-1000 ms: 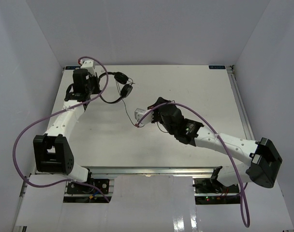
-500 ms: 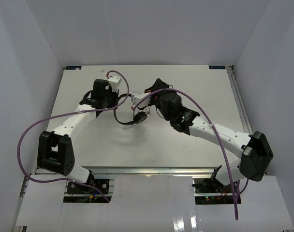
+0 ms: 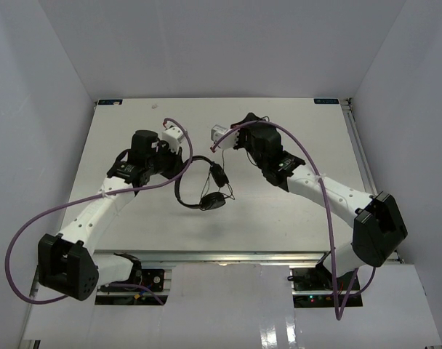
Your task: Wrap the headphones
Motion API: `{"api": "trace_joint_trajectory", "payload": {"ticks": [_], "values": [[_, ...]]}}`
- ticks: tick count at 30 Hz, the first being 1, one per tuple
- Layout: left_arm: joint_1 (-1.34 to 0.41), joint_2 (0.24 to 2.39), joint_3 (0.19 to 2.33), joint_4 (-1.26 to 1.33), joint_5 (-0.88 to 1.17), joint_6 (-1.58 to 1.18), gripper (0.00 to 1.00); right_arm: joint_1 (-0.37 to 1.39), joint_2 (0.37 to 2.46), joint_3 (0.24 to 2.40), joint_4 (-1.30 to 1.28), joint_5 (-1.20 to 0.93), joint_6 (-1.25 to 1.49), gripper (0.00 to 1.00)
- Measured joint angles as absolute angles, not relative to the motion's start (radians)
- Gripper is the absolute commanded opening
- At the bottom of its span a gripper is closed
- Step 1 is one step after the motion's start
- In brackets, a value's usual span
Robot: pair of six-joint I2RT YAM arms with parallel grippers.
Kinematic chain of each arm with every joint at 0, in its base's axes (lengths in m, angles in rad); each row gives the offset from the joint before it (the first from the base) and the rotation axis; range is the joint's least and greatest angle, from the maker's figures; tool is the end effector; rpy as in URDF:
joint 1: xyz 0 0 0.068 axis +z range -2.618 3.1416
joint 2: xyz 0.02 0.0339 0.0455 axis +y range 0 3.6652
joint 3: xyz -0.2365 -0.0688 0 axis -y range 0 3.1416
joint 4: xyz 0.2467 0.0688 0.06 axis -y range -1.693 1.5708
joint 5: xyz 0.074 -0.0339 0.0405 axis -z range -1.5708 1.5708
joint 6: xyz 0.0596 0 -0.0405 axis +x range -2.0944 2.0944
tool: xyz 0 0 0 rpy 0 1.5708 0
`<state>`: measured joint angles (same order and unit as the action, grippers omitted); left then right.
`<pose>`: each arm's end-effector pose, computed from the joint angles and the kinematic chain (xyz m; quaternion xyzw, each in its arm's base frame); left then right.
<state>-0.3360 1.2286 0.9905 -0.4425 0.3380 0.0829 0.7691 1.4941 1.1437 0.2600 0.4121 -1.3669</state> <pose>0.2727 -0.1162 0.2545 0.2558 0.8552 -0.2042 0.4019 0.2913 0.2487 0.3094 -0.5668 0.4692 -0.3388 0.5864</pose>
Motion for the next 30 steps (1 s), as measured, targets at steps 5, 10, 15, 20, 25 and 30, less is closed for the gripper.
{"api": "trace_joint_trajectory", "payload": {"ticks": [5, 10, 15, 20, 25, 30], "values": [[-0.343, 1.244, 0.988, -0.45, 0.398, 0.081, 0.0, 0.735, 1.494, 1.174, 0.219, 0.352, -1.294, 0.12], [-0.354, 1.293, 0.988, -0.449, 0.431, 0.078, 0.0, 0.736, 1.494, 1.258, 0.16, 0.286, -1.222, 0.12], [-0.389, 1.38, 0.988, -0.444, 0.443, 0.077, 0.0, 0.738, 1.496, 1.38, 0.108, 0.232, -1.152, 0.11], [-0.427, 1.417, 0.995, -0.449, 0.456, 0.072, 0.0, 0.739, 1.527, 1.401, 0.116, 0.22, -1.122, 0.1], [-0.437, 1.371, 1.003, -0.447, 0.489, 0.068, 0.0, 0.705, 1.619, 1.377, 0.109, 0.217, -1.083, 0.1], [-0.436, 1.274, 1.003, -0.443, 0.525, 0.054, 0.0, 0.645, 1.65, 1.32, 0.095, 0.207, -1.056, 0.1]]}}
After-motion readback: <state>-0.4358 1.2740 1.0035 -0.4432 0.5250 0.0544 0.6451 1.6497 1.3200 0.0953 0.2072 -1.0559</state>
